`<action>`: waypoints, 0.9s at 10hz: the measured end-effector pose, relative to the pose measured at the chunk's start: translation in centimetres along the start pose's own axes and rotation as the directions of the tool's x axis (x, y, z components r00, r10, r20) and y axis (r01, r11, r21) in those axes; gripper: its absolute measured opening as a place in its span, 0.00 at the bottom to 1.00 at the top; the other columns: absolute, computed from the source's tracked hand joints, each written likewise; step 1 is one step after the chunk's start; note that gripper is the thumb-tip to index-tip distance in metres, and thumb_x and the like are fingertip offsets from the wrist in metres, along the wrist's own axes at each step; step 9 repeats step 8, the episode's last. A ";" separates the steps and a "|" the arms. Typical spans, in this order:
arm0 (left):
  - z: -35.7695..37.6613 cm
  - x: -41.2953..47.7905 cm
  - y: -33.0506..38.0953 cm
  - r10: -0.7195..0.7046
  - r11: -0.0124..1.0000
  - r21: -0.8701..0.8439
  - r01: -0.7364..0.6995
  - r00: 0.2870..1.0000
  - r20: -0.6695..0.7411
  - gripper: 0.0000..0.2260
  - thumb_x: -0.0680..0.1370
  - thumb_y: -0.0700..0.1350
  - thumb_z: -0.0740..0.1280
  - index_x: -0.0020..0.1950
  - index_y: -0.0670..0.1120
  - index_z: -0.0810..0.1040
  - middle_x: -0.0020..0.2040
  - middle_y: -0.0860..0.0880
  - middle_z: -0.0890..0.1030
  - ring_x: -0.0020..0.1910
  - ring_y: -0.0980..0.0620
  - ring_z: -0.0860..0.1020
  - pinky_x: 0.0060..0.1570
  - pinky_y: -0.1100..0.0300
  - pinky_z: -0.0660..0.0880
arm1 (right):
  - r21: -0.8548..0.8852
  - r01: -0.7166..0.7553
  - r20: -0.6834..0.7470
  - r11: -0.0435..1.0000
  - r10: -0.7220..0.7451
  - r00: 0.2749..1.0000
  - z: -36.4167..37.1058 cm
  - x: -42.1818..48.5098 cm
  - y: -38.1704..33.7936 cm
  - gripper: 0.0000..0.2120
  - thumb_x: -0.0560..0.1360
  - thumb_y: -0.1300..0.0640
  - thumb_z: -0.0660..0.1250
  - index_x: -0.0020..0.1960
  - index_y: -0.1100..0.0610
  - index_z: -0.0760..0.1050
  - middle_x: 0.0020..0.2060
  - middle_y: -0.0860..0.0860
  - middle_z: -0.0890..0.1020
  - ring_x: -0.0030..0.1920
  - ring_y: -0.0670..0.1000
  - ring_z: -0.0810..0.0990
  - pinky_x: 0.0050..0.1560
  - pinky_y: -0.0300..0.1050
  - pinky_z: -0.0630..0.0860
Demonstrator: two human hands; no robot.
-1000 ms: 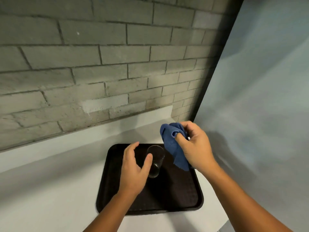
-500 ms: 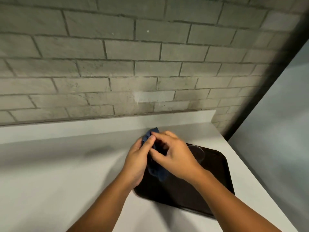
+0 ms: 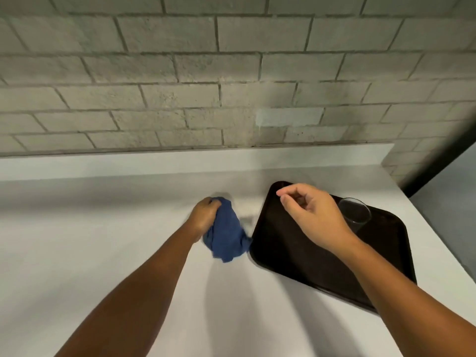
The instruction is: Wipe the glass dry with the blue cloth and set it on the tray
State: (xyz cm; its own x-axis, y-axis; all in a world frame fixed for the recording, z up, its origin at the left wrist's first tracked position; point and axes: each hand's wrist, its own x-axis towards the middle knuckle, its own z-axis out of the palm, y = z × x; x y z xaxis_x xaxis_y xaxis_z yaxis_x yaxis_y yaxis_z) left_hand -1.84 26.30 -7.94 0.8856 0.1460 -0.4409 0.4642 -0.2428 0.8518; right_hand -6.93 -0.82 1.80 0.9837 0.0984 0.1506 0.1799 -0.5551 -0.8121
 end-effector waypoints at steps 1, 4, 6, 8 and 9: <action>0.4 1.9 -2.6 0.186 0.865 0.494 -0.082 0.969 -0.165 0.23 0.87 0.47 0.70 0.77 0.35 0.73 0.72 0.35 0.80 0.68 0.33 0.82 0.67 0.43 0.79 | 0.027 -0.046 -0.020 0.999 0.046 0.999 -1.1 0.0 0.7 0.06 0.84 0.53 0.70 0.56 0.46 0.87 0.45 0.42 0.88 0.45 0.42 0.84 0.47 0.32 0.78; 3.3 3.5 -6.6 0.405 0.314 0.934 -0.171 0.914 0.031 0.31 0.93 0.56 0.50 0.93 0.41 0.54 0.93 0.40 0.60 0.91 0.38 0.57 0.89 0.37 0.51 | 0.035 -0.069 -0.134 0.997 0.074 0.988 -3.9 0.2 1.8 0.06 0.84 0.49 0.68 0.55 0.42 0.85 0.46 0.44 0.87 0.46 0.48 0.85 0.46 0.40 0.81; 2.5 5.7 -6.1 0.379 0.498 0.795 -0.347 0.911 0.161 0.31 0.94 0.52 0.53 0.93 0.38 0.49 0.94 0.39 0.53 0.93 0.36 0.52 0.89 0.38 0.51 | 0.003 -0.077 -0.202 0.997 0.076 0.976 -4.7 0.1 2.0 0.07 0.84 0.52 0.69 0.58 0.46 0.84 0.56 0.44 0.84 0.52 0.45 0.84 0.54 0.39 0.81; 2.1 6.0 -5.1 0.375 0.454 0.768 -0.452 0.879 0.296 0.34 0.93 0.56 0.55 0.93 0.40 0.48 0.95 0.39 0.51 0.93 0.37 0.51 0.90 0.39 0.50 | -0.062 -0.066 -0.194 0.996 0.053 0.979 -5.9 -0.4 1.7 0.14 0.84 0.53 0.68 0.68 0.50 0.82 0.59 0.43 0.82 0.57 0.37 0.81 0.53 0.25 0.77; 2.1 6.0 -5.1 0.375 0.454 0.768 -0.452 0.879 0.296 0.34 0.93 0.56 0.55 0.93 0.40 0.48 0.95 0.39 0.51 0.93 0.37 0.51 0.90 0.39 0.50 | -0.062 -0.066 -0.194 0.996 0.053 0.979 -5.9 -0.4 1.7 0.14 0.84 0.53 0.68 0.68 0.50 0.82 0.59 0.43 0.82 0.57 0.37 0.81 0.53 0.25 0.77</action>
